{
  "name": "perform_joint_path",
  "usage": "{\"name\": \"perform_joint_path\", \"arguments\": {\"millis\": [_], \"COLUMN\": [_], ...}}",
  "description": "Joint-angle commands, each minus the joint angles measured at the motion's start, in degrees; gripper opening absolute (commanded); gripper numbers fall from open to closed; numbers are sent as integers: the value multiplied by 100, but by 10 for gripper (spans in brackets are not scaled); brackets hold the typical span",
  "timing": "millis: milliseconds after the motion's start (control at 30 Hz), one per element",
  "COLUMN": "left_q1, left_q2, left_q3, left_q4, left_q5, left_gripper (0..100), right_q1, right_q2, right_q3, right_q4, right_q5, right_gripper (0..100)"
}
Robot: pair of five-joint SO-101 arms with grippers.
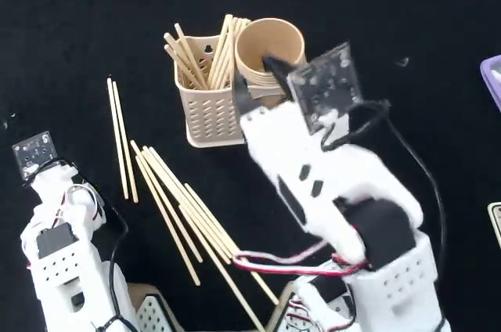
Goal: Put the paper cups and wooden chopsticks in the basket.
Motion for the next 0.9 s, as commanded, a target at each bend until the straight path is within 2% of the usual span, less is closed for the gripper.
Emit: {"name": "perform_joint_path", "arguments": {"millis": [0,100,167,267,367,500,667,867], "left_q1": [-22,-48,-57,-154,-637,-769,-804,-778], "left_q2": [0,0,0,9,273,1424,3543,4941], "left_q3": [-418,-409,-409,-435,-699,-1341,-2035,-2985], "left_q4": [-18,-18,-26,-26,-70,-88,-475,-35], "left_q5": [-62,-62,-62,-53,167,325,334,352], "left_gripper": [142,142,142,142,142,142,138,137], "right_q1": [-105,-492,-809,-1046,-1081,-1301,-2013,-2673], "right_q2": [-84,171,444,998,1666,2615,3767,4374], "right_q3": [295,919,1446,2290,2862,3020,2958,2941], "right_q4": [941,1371,1292,712,0,-703,-1178,-1160], "right_q5": [53,53,53,53,53,26,9,9], "right_gripper": [142,142,142,182,242,240,239,241]}}
